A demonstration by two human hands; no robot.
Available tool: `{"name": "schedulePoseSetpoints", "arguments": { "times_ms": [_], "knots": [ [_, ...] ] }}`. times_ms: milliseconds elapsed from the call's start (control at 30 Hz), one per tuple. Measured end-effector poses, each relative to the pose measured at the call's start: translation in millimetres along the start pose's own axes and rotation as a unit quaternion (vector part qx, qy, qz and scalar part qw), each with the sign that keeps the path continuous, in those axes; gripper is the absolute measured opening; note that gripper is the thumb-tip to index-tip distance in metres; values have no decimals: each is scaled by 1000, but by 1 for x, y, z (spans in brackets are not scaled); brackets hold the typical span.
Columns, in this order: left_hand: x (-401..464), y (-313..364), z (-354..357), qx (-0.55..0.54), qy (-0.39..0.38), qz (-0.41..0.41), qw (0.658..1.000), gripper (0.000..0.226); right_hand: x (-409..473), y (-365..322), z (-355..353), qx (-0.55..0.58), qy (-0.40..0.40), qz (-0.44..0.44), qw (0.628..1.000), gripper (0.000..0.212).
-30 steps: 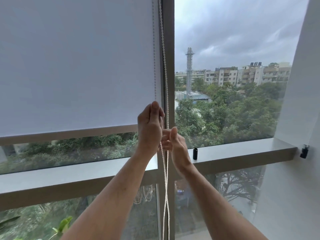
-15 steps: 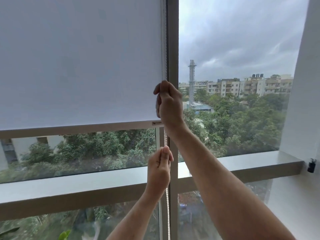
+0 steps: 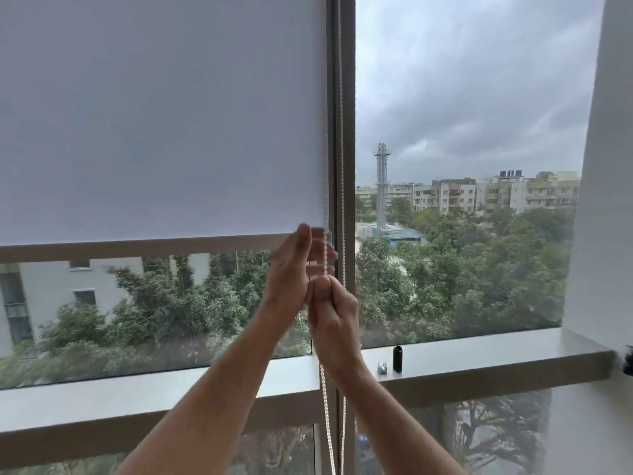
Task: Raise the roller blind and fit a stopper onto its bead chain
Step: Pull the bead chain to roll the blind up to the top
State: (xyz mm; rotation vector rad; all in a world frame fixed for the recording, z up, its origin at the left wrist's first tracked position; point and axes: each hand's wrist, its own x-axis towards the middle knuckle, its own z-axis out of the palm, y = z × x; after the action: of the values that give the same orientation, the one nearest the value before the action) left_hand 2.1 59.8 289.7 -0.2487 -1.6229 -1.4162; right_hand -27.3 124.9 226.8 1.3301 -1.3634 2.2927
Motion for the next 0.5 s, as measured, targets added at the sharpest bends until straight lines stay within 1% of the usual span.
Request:
{"name": "schedulePoseSetpoints", "arguments": {
  "times_ms": [100,167,267,333,433,500],
  "knots": [
    [26,31,10,-30,-40,-10,999,45,-13,10,-5,-13,3,20,1000,40],
    [36,45,20,-40,-49,-11,998,42,-17,12,-7,-21,3,24,1000,40],
    [37,53,36,-64,-18,-16,998,39,-20,14,-9,-33,1,23,999,41],
    [33,51,43,-60,17,6,998,42,-20,15,-11,-27,-6,26,999,41],
    [25,47,45,-52,48,34,997,44,-14,15,-19,24,-47,74,996,41],
    [18,42,42,-34,61,47,996,45,-5,9,-27,26,-77,103,991,49]
  ]
}}
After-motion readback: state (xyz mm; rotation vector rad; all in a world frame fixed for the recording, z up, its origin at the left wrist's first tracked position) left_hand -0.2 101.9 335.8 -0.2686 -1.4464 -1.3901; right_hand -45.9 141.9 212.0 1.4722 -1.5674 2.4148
